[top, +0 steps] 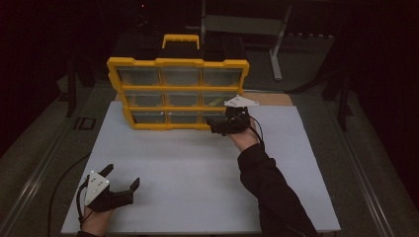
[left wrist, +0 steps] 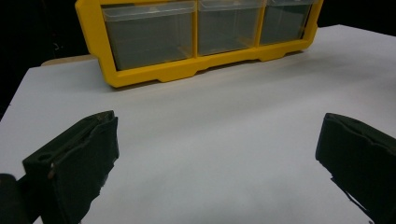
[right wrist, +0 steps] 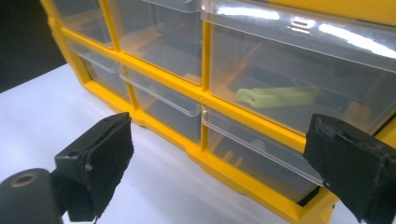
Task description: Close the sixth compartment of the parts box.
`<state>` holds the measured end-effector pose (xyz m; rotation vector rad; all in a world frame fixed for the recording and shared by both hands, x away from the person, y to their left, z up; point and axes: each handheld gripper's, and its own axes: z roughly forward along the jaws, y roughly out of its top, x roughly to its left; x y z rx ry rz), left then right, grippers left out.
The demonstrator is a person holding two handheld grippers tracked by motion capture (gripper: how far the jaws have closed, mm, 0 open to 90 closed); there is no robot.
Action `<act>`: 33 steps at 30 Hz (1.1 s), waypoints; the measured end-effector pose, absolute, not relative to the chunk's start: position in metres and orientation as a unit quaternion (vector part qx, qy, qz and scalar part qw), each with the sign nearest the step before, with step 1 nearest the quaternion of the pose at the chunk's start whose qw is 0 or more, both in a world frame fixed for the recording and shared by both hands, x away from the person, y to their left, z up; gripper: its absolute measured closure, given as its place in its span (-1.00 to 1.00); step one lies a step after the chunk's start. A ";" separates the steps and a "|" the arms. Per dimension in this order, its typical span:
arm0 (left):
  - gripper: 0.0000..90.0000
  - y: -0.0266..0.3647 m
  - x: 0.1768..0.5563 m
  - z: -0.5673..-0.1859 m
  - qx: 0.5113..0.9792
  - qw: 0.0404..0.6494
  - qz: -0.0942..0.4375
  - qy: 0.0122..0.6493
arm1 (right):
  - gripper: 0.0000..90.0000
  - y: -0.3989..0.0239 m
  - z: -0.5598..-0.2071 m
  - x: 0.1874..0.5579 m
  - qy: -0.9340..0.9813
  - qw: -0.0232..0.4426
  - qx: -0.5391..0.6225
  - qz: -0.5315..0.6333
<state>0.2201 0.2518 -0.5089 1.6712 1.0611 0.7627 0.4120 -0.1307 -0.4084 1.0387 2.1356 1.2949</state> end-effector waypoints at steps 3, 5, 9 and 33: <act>-1.00 0.251 0.221 -0.509 0.687 0.490 0.313 0.436 | -0.81 -0.131 -0.410 0.410 0.779 0.208 0.356 0.472; -1.00 0.250 0.221 -0.509 0.688 0.490 0.312 0.435 | -0.81 -0.132 -0.411 0.409 0.780 0.196 0.339 0.488; -1.00 0.250 0.221 -0.508 0.687 0.491 0.311 0.436 | -0.80 -0.134 -0.413 0.409 0.791 0.191 0.304 0.496; -1.00 0.252 0.220 -0.509 0.686 0.494 0.310 0.435 | -0.80 -0.131 -0.396 0.388 0.806 0.145 0.227 0.527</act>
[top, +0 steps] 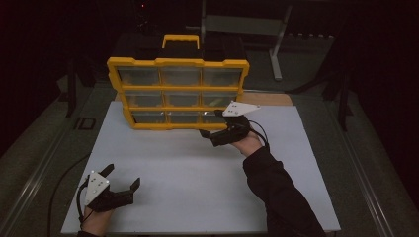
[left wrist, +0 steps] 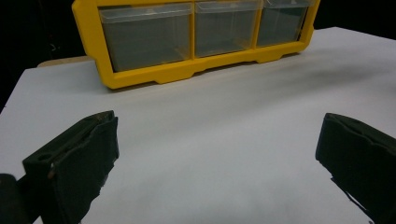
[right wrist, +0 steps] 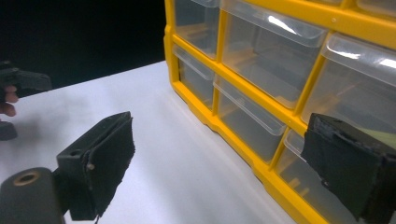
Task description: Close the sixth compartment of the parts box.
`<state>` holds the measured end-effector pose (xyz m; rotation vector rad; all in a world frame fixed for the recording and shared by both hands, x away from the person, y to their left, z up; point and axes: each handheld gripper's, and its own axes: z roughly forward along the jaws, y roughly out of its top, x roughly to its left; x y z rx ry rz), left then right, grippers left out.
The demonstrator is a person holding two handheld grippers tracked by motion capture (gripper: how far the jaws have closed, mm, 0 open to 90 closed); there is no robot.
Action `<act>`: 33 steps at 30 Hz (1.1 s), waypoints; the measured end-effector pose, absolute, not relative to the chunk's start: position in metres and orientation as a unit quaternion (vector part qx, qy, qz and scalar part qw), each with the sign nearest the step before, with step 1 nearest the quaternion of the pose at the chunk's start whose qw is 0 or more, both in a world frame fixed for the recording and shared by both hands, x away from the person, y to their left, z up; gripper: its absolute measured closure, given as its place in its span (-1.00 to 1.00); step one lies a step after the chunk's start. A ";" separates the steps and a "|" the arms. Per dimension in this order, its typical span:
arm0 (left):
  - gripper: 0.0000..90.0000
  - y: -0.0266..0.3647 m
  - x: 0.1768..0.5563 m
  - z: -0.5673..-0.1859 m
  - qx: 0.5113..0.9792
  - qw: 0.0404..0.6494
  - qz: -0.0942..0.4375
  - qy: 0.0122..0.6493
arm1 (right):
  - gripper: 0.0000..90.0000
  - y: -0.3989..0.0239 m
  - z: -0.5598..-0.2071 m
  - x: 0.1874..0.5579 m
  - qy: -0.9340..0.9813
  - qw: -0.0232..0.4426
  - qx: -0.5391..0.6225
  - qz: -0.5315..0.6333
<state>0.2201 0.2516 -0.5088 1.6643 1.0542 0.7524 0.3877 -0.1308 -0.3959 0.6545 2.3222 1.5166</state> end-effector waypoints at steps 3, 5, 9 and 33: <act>-1.00 0.252 0.220 -0.509 0.686 0.493 0.310 0.436 | -0.80 -0.132 -0.393 0.384 0.805 0.137 0.223 0.532; -1.00 0.253 0.219 -0.509 0.686 0.493 0.311 0.435 | -0.80 -0.133 -0.391 0.381 0.805 0.136 0.220 0.535; -1.00 0.253 0.219 -0.509 0.686 0.493 0.311 0.436 | -0.80 -0.137 -0.388 0.373 0.805 0.135 0.213 0.537; -1.00 0.252 0.219 -0.509 0.688 0.490 0.313 0.434 | -0.80 -0.198 -0.394 0.327 0.788 0.140 0.200 0.565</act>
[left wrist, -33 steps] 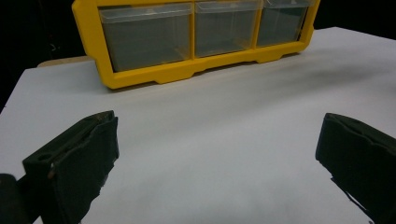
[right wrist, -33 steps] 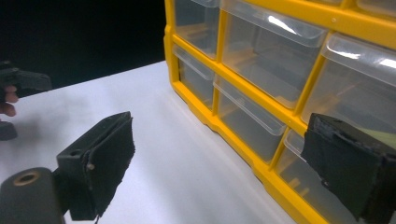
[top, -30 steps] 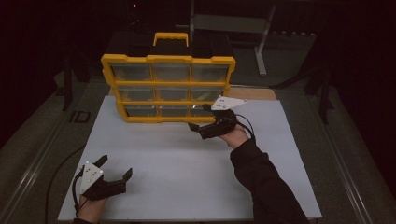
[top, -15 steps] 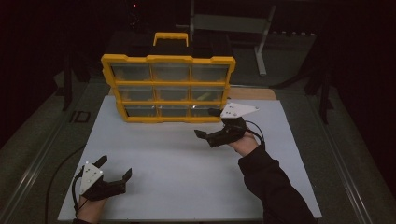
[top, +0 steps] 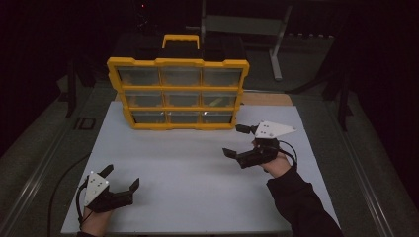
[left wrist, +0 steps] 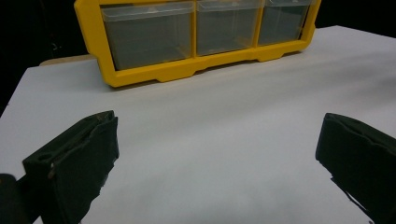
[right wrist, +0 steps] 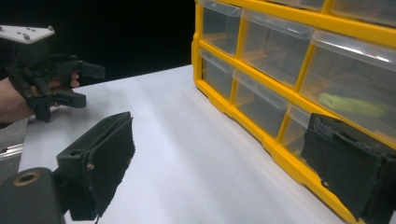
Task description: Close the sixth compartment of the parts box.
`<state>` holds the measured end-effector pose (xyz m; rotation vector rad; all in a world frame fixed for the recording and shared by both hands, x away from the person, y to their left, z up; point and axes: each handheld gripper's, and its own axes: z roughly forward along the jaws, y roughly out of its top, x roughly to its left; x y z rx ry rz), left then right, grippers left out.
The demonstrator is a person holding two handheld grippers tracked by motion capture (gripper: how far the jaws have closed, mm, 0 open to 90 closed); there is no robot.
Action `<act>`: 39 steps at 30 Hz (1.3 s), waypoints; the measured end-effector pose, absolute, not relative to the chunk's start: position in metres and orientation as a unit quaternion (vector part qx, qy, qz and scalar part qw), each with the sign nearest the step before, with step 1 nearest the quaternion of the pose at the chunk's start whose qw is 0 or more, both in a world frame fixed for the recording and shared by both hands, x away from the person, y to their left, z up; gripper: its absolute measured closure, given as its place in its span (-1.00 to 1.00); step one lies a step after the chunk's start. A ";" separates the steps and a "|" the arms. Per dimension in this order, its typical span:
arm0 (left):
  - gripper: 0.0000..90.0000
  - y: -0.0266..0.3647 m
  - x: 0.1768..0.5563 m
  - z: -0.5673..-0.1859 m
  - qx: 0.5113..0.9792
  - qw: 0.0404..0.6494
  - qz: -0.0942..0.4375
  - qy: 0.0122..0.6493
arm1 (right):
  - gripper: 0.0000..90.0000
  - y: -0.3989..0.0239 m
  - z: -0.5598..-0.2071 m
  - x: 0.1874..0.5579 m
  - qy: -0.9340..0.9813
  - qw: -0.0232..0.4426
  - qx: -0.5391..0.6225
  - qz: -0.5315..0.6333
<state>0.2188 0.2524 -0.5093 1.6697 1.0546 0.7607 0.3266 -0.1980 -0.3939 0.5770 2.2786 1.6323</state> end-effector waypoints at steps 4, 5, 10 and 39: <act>-1.00 0.252 0.219 -0.509 0.688 0.490 0.313 0.434 | -0.80 -0.207 -0.398 0.320 0.784 0.139 0.200 0.570; -1.00 0.252 0.219 -0.509 0.688 0.490 0.314 0.434 | -0.80 -0.212 -0.401 0.316 0.785 0.145 0.198 0.569; -1.00 0.252 0.219 -0.509 0.688 0.490 0.313 0.433 | -0.80 -0.224 -0.409 0.308 0.787 0.150 0.199 0.564; -1.00 0.250 0.218 -0.509 0.693 0.491 0.309 0.427 | -0.80 -0.279 -0.473 0.275 0.794 0.182 0.255 0.521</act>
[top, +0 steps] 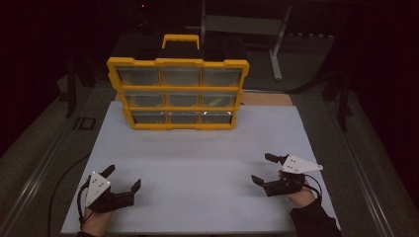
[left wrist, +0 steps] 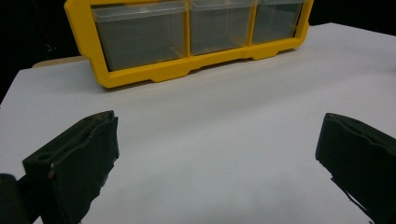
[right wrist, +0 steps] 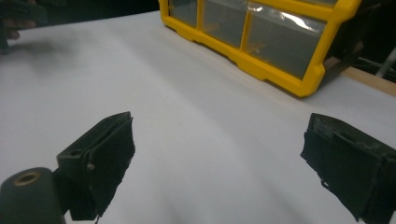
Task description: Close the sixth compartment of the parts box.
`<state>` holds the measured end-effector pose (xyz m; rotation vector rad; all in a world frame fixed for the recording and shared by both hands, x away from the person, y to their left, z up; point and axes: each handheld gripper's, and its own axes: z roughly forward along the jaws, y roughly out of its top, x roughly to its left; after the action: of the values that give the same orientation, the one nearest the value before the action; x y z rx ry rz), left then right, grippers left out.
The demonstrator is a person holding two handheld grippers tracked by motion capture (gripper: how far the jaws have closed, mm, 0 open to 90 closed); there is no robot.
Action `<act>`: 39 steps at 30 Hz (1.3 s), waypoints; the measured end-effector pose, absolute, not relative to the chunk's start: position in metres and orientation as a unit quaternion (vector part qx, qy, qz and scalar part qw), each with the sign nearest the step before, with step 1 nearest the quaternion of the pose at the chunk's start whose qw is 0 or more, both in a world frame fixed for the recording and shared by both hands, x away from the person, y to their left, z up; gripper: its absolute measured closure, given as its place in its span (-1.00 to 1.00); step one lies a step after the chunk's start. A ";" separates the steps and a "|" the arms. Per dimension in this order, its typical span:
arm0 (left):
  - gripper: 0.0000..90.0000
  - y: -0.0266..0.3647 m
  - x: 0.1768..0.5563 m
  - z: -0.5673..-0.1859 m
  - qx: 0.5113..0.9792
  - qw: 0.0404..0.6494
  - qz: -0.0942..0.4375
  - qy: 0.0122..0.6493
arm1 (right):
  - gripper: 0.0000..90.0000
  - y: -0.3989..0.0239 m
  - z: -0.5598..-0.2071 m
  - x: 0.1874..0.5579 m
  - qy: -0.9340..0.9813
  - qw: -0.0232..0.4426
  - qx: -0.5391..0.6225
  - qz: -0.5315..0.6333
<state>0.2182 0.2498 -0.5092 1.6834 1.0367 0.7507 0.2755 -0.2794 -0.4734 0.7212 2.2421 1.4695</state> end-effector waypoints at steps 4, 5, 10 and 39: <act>-1.00 0.250 0.218 -0.509 0.693 0.491 0.309 0.427 | -0.80 -0.281 -0.481 0.273 0.794 0.178 0.258 0.522; -1.00 0.250 0.218 -0.509 0.694 0.491 0.309 0.427 | -0.80 -0.281 -0.483 0.273 0.792 0.177 0.257 0.524; -1.00 0.250 0.218 -0.509 0.693 0.491 0.309 0.427 | -0.80 -0.282 -0.490 0.273 0.787 0.172 0.264 0.530; -1.00 0.249 0.219 -0.510 0.696 0.489 0.307 0.428 | -0.80 -0.269 -0.499 0.275 0.775 0.186 0.260 0.545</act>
<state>0.2192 0.2493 -0.5102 1.6913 1.0393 0.7466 0.2754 -0.2686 -0.4993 0.7337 2.1835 1.5356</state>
